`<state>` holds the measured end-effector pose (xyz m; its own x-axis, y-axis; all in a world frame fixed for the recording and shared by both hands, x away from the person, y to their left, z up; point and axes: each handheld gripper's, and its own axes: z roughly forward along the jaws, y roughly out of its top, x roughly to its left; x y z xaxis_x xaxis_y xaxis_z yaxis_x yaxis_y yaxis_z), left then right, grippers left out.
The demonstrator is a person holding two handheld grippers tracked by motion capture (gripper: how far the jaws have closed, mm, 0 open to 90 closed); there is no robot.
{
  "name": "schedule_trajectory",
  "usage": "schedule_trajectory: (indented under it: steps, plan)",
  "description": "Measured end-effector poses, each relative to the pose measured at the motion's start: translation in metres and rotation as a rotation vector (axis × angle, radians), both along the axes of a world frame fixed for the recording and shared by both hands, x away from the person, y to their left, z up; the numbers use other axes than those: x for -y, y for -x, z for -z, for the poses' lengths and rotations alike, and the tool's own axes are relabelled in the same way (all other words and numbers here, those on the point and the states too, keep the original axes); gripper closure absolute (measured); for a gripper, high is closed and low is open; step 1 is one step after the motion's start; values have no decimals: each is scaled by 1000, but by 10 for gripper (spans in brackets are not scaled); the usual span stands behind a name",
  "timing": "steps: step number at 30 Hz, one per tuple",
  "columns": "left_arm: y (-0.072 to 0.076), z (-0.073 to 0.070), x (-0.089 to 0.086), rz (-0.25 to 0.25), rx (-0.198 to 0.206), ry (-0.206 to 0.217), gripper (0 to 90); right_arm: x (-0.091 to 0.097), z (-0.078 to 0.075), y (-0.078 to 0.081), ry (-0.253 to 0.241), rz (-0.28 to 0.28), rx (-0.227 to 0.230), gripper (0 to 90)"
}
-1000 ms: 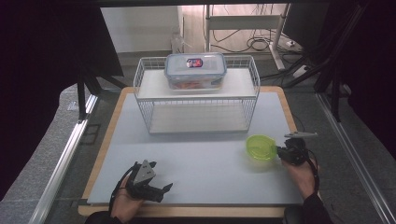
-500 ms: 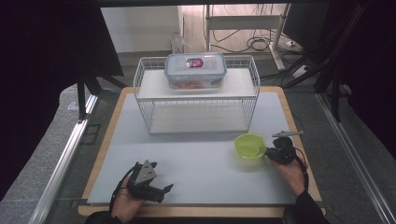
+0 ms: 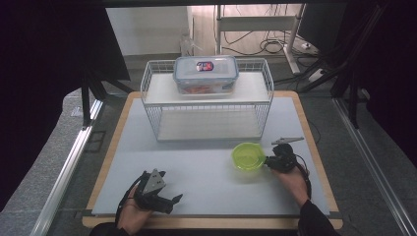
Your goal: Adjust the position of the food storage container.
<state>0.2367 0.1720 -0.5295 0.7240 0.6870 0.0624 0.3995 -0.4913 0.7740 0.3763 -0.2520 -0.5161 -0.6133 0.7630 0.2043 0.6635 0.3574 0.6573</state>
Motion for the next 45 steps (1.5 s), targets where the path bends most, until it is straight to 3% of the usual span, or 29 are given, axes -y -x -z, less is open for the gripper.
schedule_trajectory:
  steps: [20, 27, 37, 45]
  plan:
    - [0, 0, 0, 1, -1, 0, 46, -80, 9, 13, -20, -155, -23, 899]
    - [0, 0, -1, 3, -1, 2, 46, -105, 12, 18, -14, -202, -10, 899]
    - [1, -1, -1, 6, 0, 3, 47, -97, 5, 19, 16, -184, 50, 840]
    - [1, -1, -1, 7, -1, 6, 47, -84, -7, 20, 40, -162, 118, 666]
